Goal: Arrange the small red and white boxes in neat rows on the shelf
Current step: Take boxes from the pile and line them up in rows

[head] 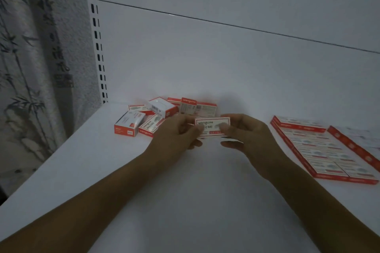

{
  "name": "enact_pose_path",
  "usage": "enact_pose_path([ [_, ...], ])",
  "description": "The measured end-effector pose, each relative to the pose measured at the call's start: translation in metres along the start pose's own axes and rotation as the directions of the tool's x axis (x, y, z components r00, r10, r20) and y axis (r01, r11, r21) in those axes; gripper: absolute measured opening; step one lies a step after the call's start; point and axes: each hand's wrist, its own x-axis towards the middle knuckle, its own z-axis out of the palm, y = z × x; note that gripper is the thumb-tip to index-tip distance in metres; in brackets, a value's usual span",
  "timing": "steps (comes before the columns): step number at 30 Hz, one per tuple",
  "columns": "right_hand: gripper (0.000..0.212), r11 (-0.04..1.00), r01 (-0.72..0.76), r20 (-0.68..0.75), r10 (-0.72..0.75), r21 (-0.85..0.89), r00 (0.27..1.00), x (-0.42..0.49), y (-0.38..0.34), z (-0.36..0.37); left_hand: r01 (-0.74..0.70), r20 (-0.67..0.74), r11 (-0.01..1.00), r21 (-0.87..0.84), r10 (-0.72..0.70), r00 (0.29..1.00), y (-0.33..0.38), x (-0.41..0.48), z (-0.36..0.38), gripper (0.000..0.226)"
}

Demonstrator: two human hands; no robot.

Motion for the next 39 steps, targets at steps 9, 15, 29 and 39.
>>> enact_pose_path([
  [9, 0.031, 0.998, 0.048, 0.051, -0.046, -0.033, 0.998, 0.005, 0.005, 0.003, 0.009, -0.059, 0.993, -0.120, -0.016, 0.998, -0.002, 0.001, -0.002, 0.014],
  [15, 0.048, 0.613, 0.339, 0.106, -0.384, -0.713, 0.917, 0.005, 0.020, 0.006, -0.050, -0.070, 0.998, 0.028, 0.052, 0.996, 0.000, 0.000, -0.003, 0.034],
  [29, 0.049, 0.382, 0.373, 0.233, -0.364, -0.845, 0.902, -0.007, -0.013, -0.008, -0.399, -0.024, 0.789, 0.467, 0.463, 0.886, 0.016, -0.018, 0.000, 0.046],
  [39, 0.053, 0.368, 0.321, 0.171, -0.387, -0.873, 0.906, -0.036, -0.038, -0.112, -0.494, 0.065, 0.745, 0.448, 0.524, 0.849, 0.071, -0.003, 0.093, 0.046],
])
